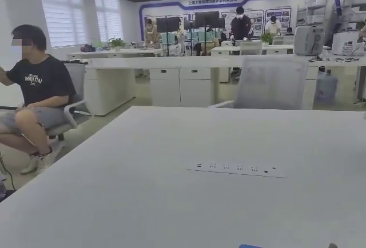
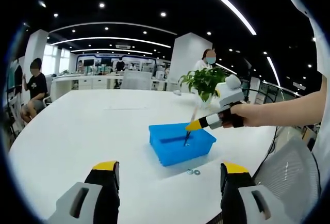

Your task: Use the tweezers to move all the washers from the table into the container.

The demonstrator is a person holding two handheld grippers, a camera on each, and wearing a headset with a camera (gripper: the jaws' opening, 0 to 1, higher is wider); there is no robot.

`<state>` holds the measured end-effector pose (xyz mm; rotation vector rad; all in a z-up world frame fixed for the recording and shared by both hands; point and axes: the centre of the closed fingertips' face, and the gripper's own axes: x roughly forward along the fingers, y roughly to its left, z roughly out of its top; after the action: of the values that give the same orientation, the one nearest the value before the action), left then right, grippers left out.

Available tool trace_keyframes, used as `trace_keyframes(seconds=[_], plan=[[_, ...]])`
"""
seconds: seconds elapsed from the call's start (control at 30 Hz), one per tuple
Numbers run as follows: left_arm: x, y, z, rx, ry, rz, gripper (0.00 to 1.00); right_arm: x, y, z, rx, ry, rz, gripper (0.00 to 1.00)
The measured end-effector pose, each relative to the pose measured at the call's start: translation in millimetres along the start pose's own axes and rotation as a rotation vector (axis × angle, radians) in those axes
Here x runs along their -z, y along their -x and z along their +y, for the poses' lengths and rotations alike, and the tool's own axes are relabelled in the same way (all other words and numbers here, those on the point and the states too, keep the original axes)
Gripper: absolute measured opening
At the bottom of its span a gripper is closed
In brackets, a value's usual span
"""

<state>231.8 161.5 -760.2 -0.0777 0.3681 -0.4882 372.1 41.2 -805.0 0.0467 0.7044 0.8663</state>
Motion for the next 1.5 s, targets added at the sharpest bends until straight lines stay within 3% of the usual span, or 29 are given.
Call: trace_keyframes(seconds=[0.23, 0.7, 0.93, 1.2, 1.5], plan=[[0.5, -0.3, 0.0, 0.000, 0.000, 0.003, 0.82, -2.7, -3.6, -5.2, 0.013, 0.029, -0.001, 0.03], [1.6, 0.1, -0.1, 0.002, -0.003, 0.009, 0.82, 2.3, -2.4, 3.5, 0.022, 0.075, 0.007, 0.04], [1.5, -0.2, -0.3, 0.002, -0.002, 0.008, 0.82, -9.8, 14.0, 9.5, 0.008, 0.052, -0.050, 0.04], [2.0, -0.9, -1.1, 0.005, -0.004, 0.011, 0.81, -24.8, 35.2, 32.2, -0.032, 0.069, -0.098, 0.04], [1.9, -0.7, -1.4, 0.005, -0.003, 0.010, 0.81, -23.2, 50.9, 58.3, -0.088, 0.094, -0.110, 0.04]])
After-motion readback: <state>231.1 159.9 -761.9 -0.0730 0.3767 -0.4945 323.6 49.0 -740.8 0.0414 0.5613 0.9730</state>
